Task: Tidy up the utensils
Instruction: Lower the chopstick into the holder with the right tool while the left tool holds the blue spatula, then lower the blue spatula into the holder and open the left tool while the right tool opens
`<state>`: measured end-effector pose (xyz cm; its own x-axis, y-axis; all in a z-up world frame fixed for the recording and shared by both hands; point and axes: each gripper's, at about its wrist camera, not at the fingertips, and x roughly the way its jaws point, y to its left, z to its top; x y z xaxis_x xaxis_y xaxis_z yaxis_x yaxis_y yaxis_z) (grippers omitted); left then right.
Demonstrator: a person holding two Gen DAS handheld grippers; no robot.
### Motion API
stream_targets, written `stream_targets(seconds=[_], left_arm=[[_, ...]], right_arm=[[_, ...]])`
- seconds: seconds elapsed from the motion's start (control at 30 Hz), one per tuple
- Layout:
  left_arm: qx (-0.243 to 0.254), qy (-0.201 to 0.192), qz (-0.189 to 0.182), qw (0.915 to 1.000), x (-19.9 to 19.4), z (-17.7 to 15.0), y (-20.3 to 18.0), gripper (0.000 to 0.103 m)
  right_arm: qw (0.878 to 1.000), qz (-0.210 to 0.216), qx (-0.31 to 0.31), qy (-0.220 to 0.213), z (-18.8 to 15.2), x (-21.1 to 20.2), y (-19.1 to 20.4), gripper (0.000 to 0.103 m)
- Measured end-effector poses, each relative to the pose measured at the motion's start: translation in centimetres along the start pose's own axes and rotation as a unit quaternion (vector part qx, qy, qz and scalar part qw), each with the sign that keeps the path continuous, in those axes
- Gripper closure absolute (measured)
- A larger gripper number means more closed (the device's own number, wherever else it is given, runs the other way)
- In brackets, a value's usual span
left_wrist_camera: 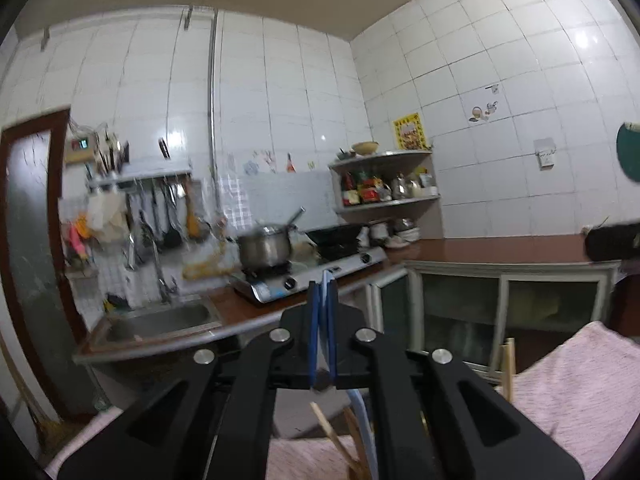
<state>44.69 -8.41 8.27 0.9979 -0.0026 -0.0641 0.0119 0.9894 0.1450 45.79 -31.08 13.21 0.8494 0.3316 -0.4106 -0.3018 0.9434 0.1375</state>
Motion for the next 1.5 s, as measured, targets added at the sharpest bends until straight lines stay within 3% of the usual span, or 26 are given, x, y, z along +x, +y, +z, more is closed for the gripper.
stream_targets(seconds=[0.13,0.23,0.4,0.5,0.73,0.9,1.03,1.17,1.23,1.27,1.3,1.37,1.47,1.5], left_arm=[[0.015,-0.023,0.025,0.9993,-0.9,-0.2,-1.1,0.099],[0.019,-0.016,0.025,0.9994,-0.4,-0.1,-1.0,0.098],[-0.05,0.008,-0.021,0.9985,-1.2,0.8,0.5,0.098],[-0.019,0.016,-0.001,0.9997,-0.1,0.3,-0.4,0.098],[-0.016,0.012,0.029,0.9994,0.7,-0.2,-0.3,0.098],[-0.04,0.043,-0.013,0.9982,0.0,-0.1,1.0,0.099],[-0.058,0.092,-0.025,0.9938,-0.1,0.0,2.3,0.098],[-0.07,0.164,-0.034,0.9834,0.6,-0.3,3.5,0.096],[-0.073,0.187,-0.032,0.9792,0.5,-0.5,4.1,0.076],[-0.074,0.192,-0.028,0.9782,0.5,-0.7,4.1,0.048],[-0.076,0.195,-0.022,0.9776,0.3,-0.7,4.3,0.04],[-0.07,0.202,-0.019,0.9767,-0.2,-0.7,4.5,0.04],[-0.072,0.237,-0.022,0.9686,-0.3,-0.9,4.5,0.04],[-0.071,0.247,-0.022,0.9661,-0.4,-0.9,4.4,0.035]], right_arm=[[1.0,0.001,0.006,0.001,-0.6,0.2,-0.6,0.101],[1.0,0.002,0.007,0.004,-0.7,0.2,-0.9,0.101],[1.0,0.001,0.006,-0.001,-0.6,-0.3,-1.3,0.101],[1.0,0.003,0.014,0.0,-0.6,-0.2,-1.7,0.101],[1.0,0.0,0.003,0.005,-1.2,-0.1,-1.5,0.101],[1.0,0.0,0.0,0.011,-1.6,-0.2,-1.5,0.101],[1.0,0.003,0.006,0.03,-2.7,0.2,-1.9,0.101],[0.999,-0.004,0.015,0.049,-4.4,0.5,-2.8,0.101],[0.998,-0.01,0.024,0.059,-5.3,0.6,-3.6,0.101],[0.997,-0.013,0.028,0.066,-5.7,0.7,-3.9,0.101],[0.997,-0.016,0.03,0.071,-6.1,0.8,-4.2,0.101],[0.996,-0.026,0.032,0.079,-6.6,0.8,-4.7,0.101],[0.995,-0.033,0.038,0.088,-7.4,0.6,-5.4,0.101],[0.994,-0.036,0.042,0.091,-7.8,0.5,-5.7,0.101]])
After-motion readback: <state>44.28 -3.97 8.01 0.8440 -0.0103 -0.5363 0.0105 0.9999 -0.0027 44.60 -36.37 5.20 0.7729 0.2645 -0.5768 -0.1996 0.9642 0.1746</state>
